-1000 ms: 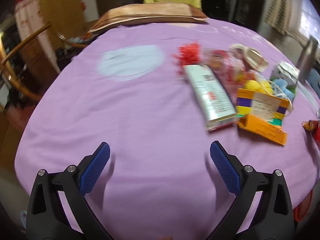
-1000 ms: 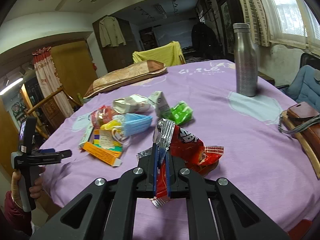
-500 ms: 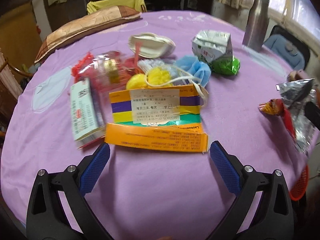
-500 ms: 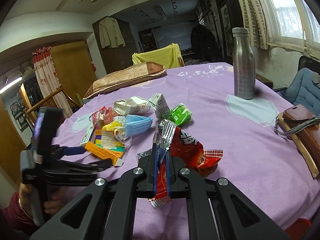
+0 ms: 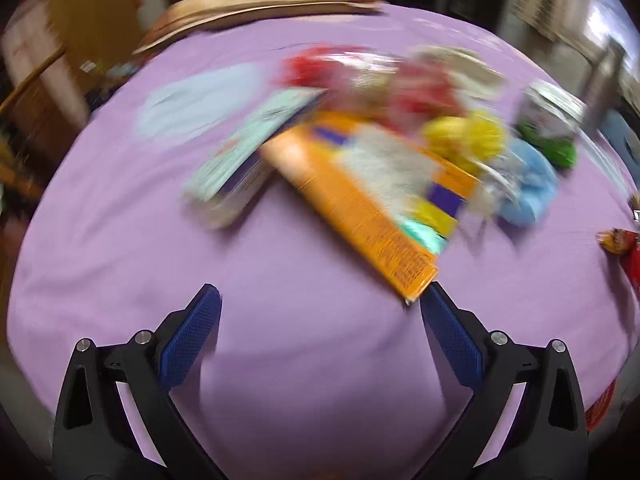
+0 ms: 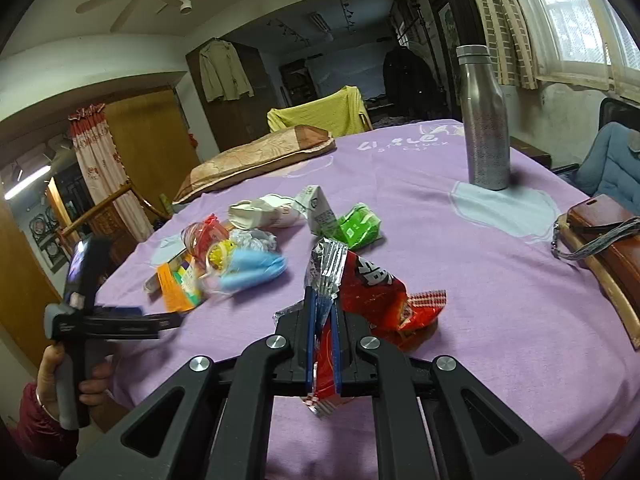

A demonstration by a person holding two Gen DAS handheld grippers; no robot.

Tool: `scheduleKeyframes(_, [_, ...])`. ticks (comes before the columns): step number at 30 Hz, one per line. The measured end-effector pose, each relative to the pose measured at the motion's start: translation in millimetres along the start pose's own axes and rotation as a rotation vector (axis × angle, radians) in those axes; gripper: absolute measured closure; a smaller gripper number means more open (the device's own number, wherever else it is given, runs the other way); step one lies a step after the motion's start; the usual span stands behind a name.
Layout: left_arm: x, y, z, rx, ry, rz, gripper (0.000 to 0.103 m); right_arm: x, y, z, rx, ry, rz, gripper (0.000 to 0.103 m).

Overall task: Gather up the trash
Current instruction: 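Move the left tool toward the white medicine box while the right tool holds the wrapper, then close the left tool on the white medicine box and lift it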

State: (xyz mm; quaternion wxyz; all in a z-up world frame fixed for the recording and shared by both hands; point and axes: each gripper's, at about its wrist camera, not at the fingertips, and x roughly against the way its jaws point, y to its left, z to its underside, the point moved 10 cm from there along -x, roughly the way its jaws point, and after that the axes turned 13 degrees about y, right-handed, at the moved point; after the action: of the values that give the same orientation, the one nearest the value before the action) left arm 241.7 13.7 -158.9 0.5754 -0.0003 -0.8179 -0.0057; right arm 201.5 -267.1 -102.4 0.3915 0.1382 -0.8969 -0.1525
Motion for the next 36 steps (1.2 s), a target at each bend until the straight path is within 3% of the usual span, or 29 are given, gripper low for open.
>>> scheduleKeyframes(2, [7, 30, 11, 0.067, -0.017, -0.014, 0.007, -2, 4, 0, 0.006, 0.006, -0.02, 0.094])
scheduleKeyframes(4, [18, 38, 14, 0.08, -0.049, 0.0, 0.007, -3, 9, 1, 0.014, 0.012, -0.026, 0.094])
scheduleKeyframes(7, [29, 23, 6, 0.041, -0.09, 0.04, 0.007, -2, 18, 2, 0.034, 0.011, -0.021, 0.094])
scheduleKeyframes(10, [28, 0, -11, -0.018, -0.106, 0.033, 0.007, 3, 22, 1, 0.048, -0.002, -0.011, 0.094])
scheduleKeyframes(14, [18, -10, -40, -0.001, -0.093, 0.077, 0.007, 10, 22, -1, 0.055, -0.016, 0.003, 0.094])
scheduleKeyframes(18, [37, 21, -59, 0.042, -0.189, 0.008, 0.007, 8, 16, -1, 0.044, -0.013, 0.003, 0.094])
scheduleKeyframes(20, [40, 35, -71, 0.008, -0.208, -0.027, 0.007, 5, 13, 0, 0.033, -0.006, -0.007, 0.094])
scheduleKeyframes(24, [20, 54, -95, -0.05, -0.171, -0.052, 0.007, -4, 12, 2, 0.018, 0.016, -0.015, 0.094])
scheduleKeyframes(28, [-5, 39, -109, -0.162, -0.1, 0.066, 0.007, -7, 15, 1, 0.026, 0.026, -0.002, 0.094])
scheduleKeyframes(31, [-29, 27, -111, -0.208, -0.031, 0.112, 0.006, -9, 17, 0, 0.033, 0.029, 0.008, 0.094])
scheduleKeyframes(35, [-37, 26, -113, -0.169, 0.02, 0.217, 0.008, -12, 18, -4, 0.029, 0.028, 0.012, 0.094])
scheduleKeyframes(36, [-38, 27, -114, -0.165, 0.02, 0.213, 0.01, -12, 17, -4, 0.027, 0.028, 0.011, 0.094])
